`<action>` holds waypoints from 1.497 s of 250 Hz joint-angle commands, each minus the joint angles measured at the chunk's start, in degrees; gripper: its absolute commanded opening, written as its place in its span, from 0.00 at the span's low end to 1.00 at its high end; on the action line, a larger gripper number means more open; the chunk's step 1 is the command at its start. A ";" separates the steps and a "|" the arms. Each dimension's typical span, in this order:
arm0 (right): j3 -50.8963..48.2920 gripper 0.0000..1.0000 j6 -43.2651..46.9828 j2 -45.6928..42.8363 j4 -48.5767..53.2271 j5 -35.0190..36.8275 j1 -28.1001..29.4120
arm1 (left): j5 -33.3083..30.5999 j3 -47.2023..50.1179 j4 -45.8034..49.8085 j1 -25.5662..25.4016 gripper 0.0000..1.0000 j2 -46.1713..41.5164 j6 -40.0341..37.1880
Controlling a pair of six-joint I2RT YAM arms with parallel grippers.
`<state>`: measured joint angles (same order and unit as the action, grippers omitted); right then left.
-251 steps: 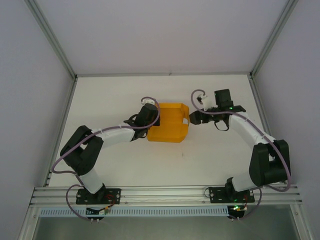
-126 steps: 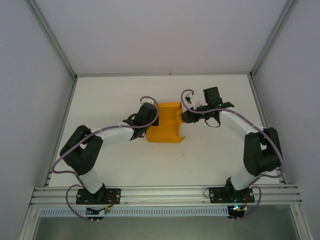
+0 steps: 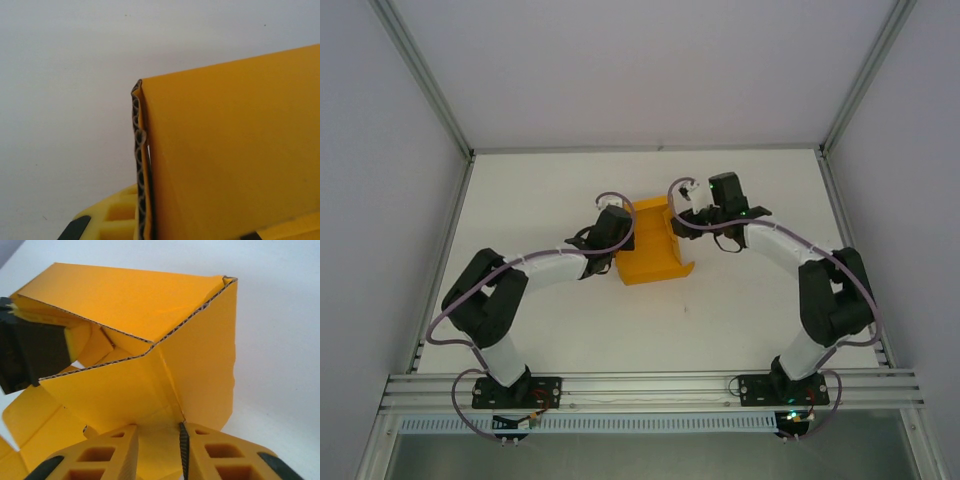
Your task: Assemble paper box
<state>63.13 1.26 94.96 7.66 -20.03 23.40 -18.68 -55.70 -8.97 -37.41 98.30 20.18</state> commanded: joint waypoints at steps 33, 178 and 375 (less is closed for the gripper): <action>3.77 0.35 0.31 3.79 -2.20 -0.71 1.73 | 3.72 -3.31 -0.87 -1.99 0.00 0.23 0.74; 2.12 0.34 2.38 1.31 0.01 1.05 1.69 | 18.21 1.40 -7.09 -1.09 0.00 -5.23 -4.66; -1.34 0.27 -11.57 3.71 -14.10 33.32 8.69 | 8.84 -2.39 -2.08 -1.61 0.00 -2.51 0.21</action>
<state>64.64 -9.87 99.24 0.10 11.05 32.03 -15.25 -54.83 -8.54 -36.47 96.05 19.99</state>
